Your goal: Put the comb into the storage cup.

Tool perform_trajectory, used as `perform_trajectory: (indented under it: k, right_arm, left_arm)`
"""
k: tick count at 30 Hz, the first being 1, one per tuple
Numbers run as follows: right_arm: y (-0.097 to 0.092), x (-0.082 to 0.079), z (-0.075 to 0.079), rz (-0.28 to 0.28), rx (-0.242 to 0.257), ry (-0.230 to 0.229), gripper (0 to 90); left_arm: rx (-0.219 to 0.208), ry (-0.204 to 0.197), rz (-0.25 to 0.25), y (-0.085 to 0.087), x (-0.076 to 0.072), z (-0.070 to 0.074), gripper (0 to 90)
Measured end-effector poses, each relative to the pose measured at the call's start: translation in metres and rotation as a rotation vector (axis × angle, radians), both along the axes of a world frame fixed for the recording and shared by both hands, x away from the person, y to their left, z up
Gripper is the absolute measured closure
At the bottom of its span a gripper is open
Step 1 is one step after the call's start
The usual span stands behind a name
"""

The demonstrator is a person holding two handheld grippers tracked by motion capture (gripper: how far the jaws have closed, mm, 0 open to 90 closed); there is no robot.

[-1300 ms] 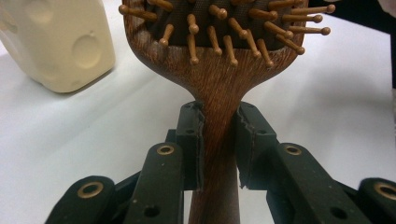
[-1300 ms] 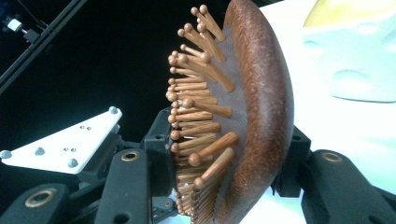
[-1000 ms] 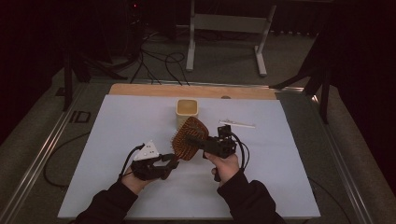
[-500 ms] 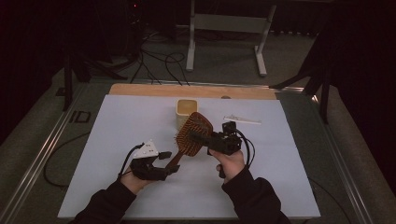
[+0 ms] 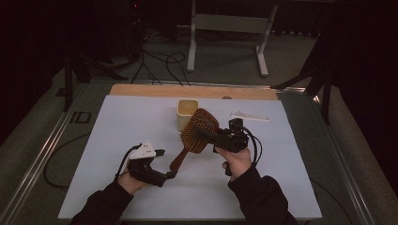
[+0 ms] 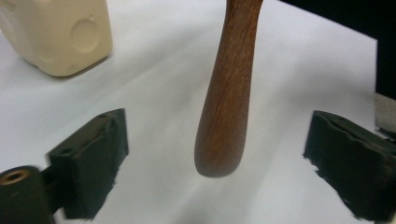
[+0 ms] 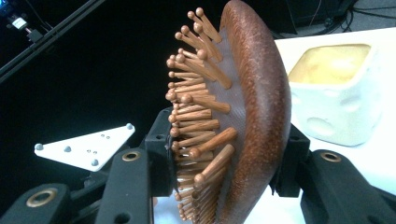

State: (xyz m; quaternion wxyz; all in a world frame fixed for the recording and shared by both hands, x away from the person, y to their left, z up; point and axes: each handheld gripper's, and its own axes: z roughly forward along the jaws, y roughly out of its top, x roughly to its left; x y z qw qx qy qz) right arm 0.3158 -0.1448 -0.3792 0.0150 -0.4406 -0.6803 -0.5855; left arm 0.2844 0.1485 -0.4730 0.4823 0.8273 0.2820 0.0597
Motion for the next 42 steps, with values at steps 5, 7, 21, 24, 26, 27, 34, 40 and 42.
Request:
perform_trajectory:
  k: [5, 7, 21, 24, 26, 27, 34, 40, 42]
  right_arm:
    - [-0.002, 0.000, 0.004, 0.002, -0.001, -0.006, 52.5]
    - [-0.003, 0.001, 0.006, 0.004, -0.001, -0.013, 52.5]
    - [-0.012, 0.006, 0.027, -0.007, -0.017, -0.064, 52.5]
    - [-0.014, 0.008, 0.031, -0.010, -0.010, -0.070, 52.5]
    - [-0.015, 0.009, 0.033, -0.012, -0.011, -0.075, 52.5]
    - [-0.015, 0.009, 0.034, -0.014, -0.010, -0.074, 52.5]
    - [-0.017, 0.016, 0.041, -0.021, -0.008, -0.089, 52.5]
    - [-0.018, 0.023, 0.051, -0.027, 0.000, -0.109, 52.5]
    - [-0.018, 0.027, 0.055, -0.029, 0.000, -0.114, 52.5]
  left_arm:
    - [0.010, -0.008, -0.022, 0.002, -0.003, 0.000, 0.6]
    - [0.007, -0.007, -0.021, 0.004, -0.004, 0.001, 0.2]
    - [0.017, -0.008, -0.017, 0.027, -0.014, -0.006, 0.0]
    - [0.020, -0.029, -0.011, 0.030, -0.017, -0.008, 0.0]
    - [0.025, -0.041, -0.014, 0.031, -0.019, -0.009, 0.0]
    - [0.027, -0.047, -0.017, 0.032, -0.020, -0.010, 0.0]
    - [0.022, -0.059, -0.019, 0.036, -0.022, -0.014, 0.0]
    - [0.021, -0.058, -0.010, 0.041, -0.021, -0.020, 0.0]
    - [0.019, -0.058, -0.008, 0.043, -0.021, -0.020, 0.0]
